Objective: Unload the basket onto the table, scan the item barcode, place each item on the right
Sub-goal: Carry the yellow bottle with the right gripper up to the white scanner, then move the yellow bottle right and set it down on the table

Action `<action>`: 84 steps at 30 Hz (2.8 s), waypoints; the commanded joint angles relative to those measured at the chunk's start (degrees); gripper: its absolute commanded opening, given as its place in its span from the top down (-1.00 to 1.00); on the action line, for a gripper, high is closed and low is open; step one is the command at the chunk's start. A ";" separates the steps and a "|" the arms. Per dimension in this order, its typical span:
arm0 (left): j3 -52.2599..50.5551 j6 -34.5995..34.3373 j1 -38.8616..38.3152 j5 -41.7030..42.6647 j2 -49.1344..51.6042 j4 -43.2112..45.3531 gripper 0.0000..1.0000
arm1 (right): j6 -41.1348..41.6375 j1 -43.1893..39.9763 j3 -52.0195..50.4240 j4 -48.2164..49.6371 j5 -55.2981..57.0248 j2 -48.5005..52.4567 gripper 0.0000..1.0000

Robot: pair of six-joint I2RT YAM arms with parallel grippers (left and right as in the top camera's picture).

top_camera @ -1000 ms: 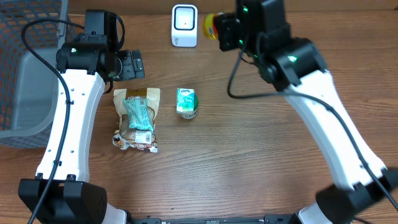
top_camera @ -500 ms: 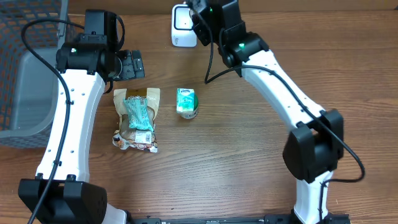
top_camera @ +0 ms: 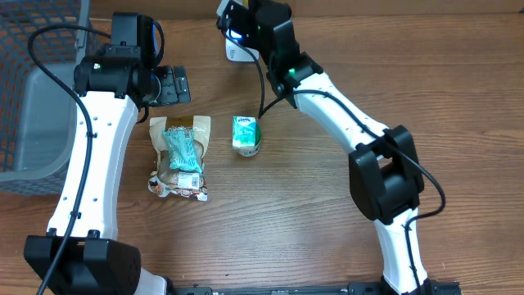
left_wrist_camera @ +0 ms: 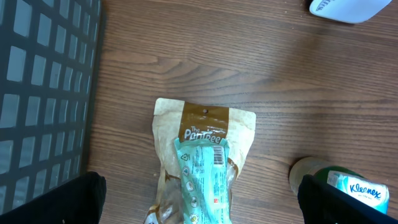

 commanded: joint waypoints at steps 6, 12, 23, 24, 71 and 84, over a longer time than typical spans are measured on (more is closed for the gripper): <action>1.18 1.09 -0.37 -0.74 -0.15 0.09 -0.99 | -3.50 0.00 1.60 6.29 -0.85 4.63 0.93; 1.18 1.09 -0.37 -0.74 -0.15 0.09 -1.00 | -3.74 0.07 1.60 7.56 -1.51 6.58 0.93; 1.18 1.09 -0.37 -0.72 -0.15 0.09 -1.00 | -1.81 -0.15 1.60 8.94 0.15 8.46 0.93; 1.18 1.09 -0.37 -0.74 -0.15 0.07 -0.99 | 1.62 -0.15 1.60 10.58 1.60 8.46 0.93; 1.18 1.09 -0.37 -0.74 -0.15 0.07 -1.00 | 52.54 -27.10 1.57 -77.77 -3.89 -16.74 0.92; 1.18 1.09 -0.37 -0.74 -0.15 0.07 -0.99 | 53.83 -37.81 -2.71 -78.66 -9.33 -16.68 0.71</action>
